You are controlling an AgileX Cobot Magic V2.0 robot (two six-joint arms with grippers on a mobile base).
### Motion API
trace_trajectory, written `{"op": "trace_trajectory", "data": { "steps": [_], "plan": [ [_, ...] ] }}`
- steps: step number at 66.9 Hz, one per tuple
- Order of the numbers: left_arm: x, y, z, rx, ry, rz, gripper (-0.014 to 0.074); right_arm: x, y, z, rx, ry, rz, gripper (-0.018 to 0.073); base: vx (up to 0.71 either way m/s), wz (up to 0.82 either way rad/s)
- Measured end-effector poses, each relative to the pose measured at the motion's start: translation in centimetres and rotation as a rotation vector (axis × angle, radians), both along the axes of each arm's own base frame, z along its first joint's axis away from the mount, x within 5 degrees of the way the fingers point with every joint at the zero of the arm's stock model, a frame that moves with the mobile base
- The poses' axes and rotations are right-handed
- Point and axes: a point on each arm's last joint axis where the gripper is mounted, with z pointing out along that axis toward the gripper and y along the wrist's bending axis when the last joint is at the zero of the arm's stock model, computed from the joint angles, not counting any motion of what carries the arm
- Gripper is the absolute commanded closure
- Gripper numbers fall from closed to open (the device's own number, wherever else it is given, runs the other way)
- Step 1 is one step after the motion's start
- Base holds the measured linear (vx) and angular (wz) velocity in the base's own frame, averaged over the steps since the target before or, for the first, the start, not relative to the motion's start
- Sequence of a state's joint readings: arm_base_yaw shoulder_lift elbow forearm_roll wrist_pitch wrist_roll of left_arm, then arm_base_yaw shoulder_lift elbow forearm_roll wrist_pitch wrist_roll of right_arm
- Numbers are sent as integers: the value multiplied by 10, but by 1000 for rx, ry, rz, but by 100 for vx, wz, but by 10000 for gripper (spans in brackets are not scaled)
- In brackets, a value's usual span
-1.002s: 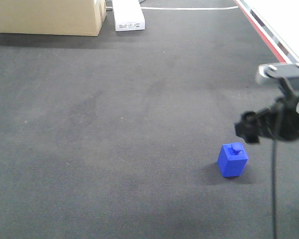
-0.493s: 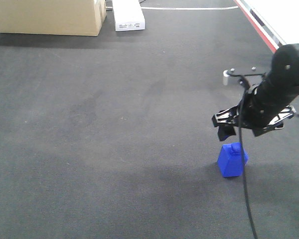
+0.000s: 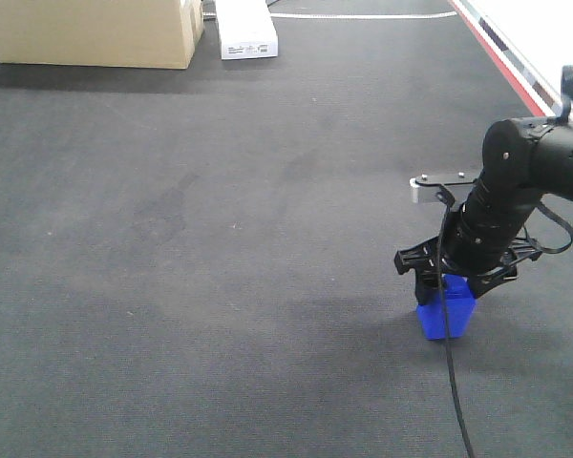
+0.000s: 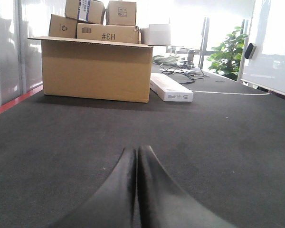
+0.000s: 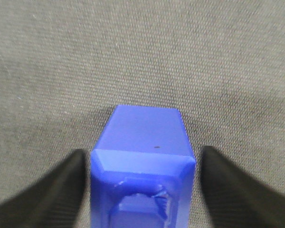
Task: Pour parts from conveyor to right shelf
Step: 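Lower the right gripper over the blue block and close on it, then lift the blue block off the conveyor with the right gripper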
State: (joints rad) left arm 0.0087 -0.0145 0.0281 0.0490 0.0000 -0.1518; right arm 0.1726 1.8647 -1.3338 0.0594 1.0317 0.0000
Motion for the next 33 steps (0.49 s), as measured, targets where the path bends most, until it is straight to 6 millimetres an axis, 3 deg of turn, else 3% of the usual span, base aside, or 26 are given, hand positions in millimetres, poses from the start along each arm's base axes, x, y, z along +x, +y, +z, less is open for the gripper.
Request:
{"op": "trace_trajectory", "data": {
  "steps": [11, 17, 26, 33],
  "plan": [
    [0, 0, 0, 0, 0, 0, 603, -2, 0, 4, 1, 4, 0, 483, 0, 0],
    [0, 0, 0, 0, 0, 0, 603, -5, 0, 16, 12, -28, 6, 575, 0, 0],
    [0, 0, 0, 0, 0, 0, 603, -22, -3, 45, 34, -149, 19, 568, 0, 0],
    [0, 0, 0, 0, 0, 0, 603, -49, -8, 73, 48, -284, 21, 568, 0, 0]
  ]
}}
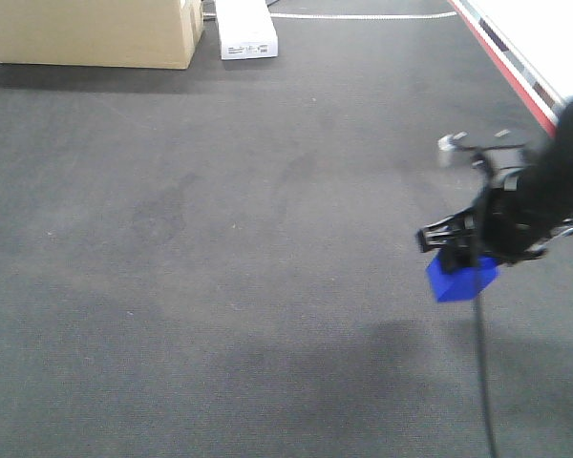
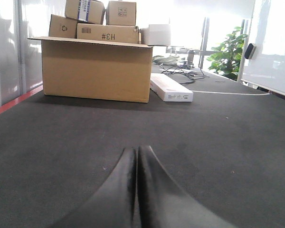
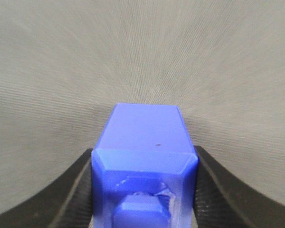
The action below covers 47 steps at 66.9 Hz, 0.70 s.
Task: Pour parts from conveyor to right shelf
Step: 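Lift the blue block off the conveyor with the right gripper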
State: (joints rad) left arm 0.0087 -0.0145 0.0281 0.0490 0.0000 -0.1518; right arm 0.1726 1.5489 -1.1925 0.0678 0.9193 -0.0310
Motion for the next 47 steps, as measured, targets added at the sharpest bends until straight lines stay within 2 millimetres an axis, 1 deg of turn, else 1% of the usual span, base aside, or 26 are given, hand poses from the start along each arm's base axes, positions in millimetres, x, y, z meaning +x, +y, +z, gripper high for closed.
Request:
{"op": "trace_trajectory", "data": {
  "steps": [1, 4, 5, 11, 12, 18, 19, 23, 27, 34, 37, 41, 42, 47],
  "plan": [
    [0, 0, 0, 0, 0, 0, 603, -2, -1, 0, 0, -7, 0, 568, 0, 0],
    [0, 0, 0, 0, 0, 0, 603, -15, -3, 8, 5, -53, -1, 568, 0, 0],
    [0, 0, 0, 0, 0, 0, 603, -21, -4, 13, 9, -78, -2, 568, 0, 0],
    [0, 0, 0, 0, 0, 0, 603, -48, -9, 24, 21, -159, -3, 566, 0, 0],
    [0, 0, 0, 0, 0, 0, 603, -54, -10, 29, 25, -184, -4, 566, 0, 0],
    [0, 0, 0, 0, 0, 0, 603, -81, -15, 40, 40, -274, -7, 565, 0, 0],
    [0, 0, 0, 0, 0, 0, 603, -88, -16, 43, 44, -296, -7, 565, 0, 0],
    [0, 0, 0, 0, 0, 0, 603, -103, -19, 50, 53, -354, -6, 564, 0, 0],
    [0, 0, 0, 0, 0, 0, 603, -124, -23, 57, 61, -424, -2, 564, 0, 0],
    [0, 0, 0, 0, 0, 0, 603, -162, -29, 65, 75, -544, 5, 564, 0, 0],
    [0, 0, 0, 0, 0, 0, 603, -174, -31, 66, 81, -586, 6, 562, 0, 0],
    [0, 0, 0, 0, 0, 0, 603, -197, -36, 66, 94, -669, 5, 561, 0, 0],
    [0, 0, 0, 0, 0, 0, 603, -200, -36, 66, 95, -678, 5, 561, 0, 0],
    [0, 0, 0, 0, 0, 0, 603, -223, -40, 64, 107, -777, 3, 561, 0, 0]
  ]
}}
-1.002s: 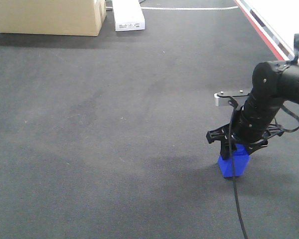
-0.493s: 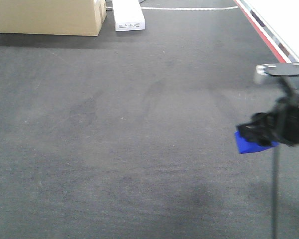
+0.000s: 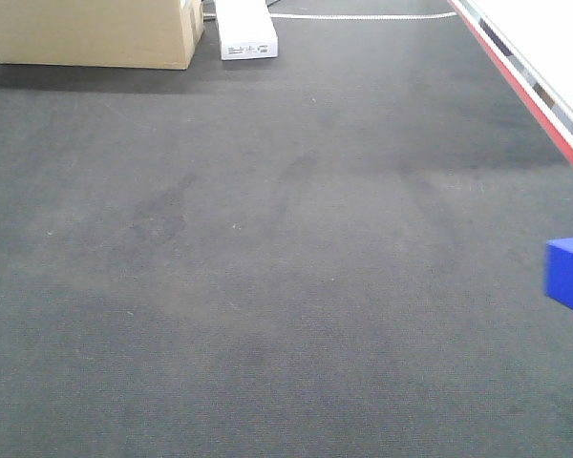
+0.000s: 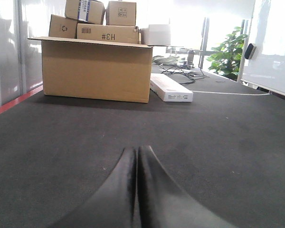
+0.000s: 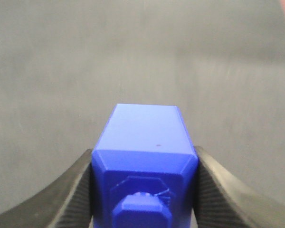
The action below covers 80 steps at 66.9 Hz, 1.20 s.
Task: Pour parts from conveyor to right shelf
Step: 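Lift the blue block off the conveyor with the right gripper, then drive away from the conveyor holding the block in the right gripper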
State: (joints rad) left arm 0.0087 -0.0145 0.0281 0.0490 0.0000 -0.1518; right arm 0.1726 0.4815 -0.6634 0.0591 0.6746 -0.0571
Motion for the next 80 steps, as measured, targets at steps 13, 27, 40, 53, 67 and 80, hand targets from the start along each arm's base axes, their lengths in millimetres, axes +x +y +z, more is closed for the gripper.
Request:
{"op": "trace_trajectory", "data": {
  "steps": [13, 27, 40, 53, 67, 80],
  "plan": [
    [0, 0, 0, 0, 0, 0, 603, -43, -9, -23, 13, -215, -13, 560, 0, 0],
    [0, 0, 0, 0, 0, 0, 603, -48, -11, -60, 13, -325, -23, 560, 0, 0],
    [0, 0, 0, 0, 0, 0, 603, -43, -11, -79, 7, -298, -22, 560, 0, 0],
    [0, 0, 0, 0, 0, 0, 603, -42, -10, -83, 4, -284, -22, 560, 0, 0],
    [0, 0, 0, 0, 0, 0, 603, -42, -10, -83, 4, -284, -22, 560, 0, 0],
    [0, 0, 0, 0, 0, 0, 603, -42, -10, -83, 4, -284, -22, 560, 0, 0]
  ]
}}
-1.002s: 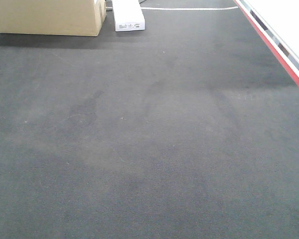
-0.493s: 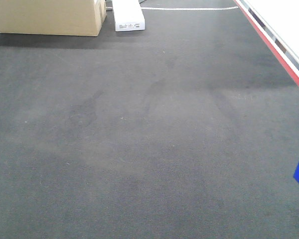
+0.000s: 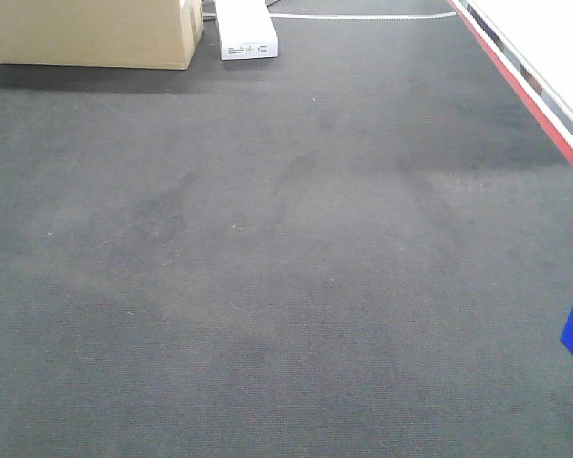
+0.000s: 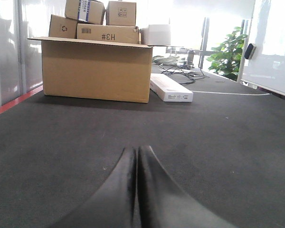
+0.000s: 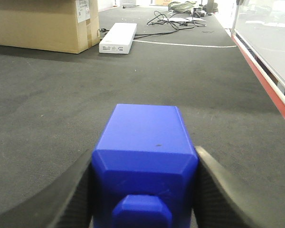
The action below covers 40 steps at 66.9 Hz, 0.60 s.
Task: Pour parts from conveyor to right shelf
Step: 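Drive away from the conveyor holding the block in the right gripper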
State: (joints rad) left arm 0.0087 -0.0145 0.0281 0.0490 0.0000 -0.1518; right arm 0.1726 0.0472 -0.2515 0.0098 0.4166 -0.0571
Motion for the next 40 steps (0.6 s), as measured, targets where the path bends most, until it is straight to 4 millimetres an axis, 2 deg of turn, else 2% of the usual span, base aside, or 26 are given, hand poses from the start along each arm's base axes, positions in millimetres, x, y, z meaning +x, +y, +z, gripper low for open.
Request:
{"op": "trace_trajectory", "data": {
  "steps": [25, 40],
  "plan": [
    [0, 0, 0, 0, 0, 0, 603, 0, 0, 0, 0, 0, 0, 560, -1, 0],
    [0, 0, 0, 0, 0, 0, 603, 0, 0, 0, 0, 1, 0, 560, -15, -3]
  ]
}}
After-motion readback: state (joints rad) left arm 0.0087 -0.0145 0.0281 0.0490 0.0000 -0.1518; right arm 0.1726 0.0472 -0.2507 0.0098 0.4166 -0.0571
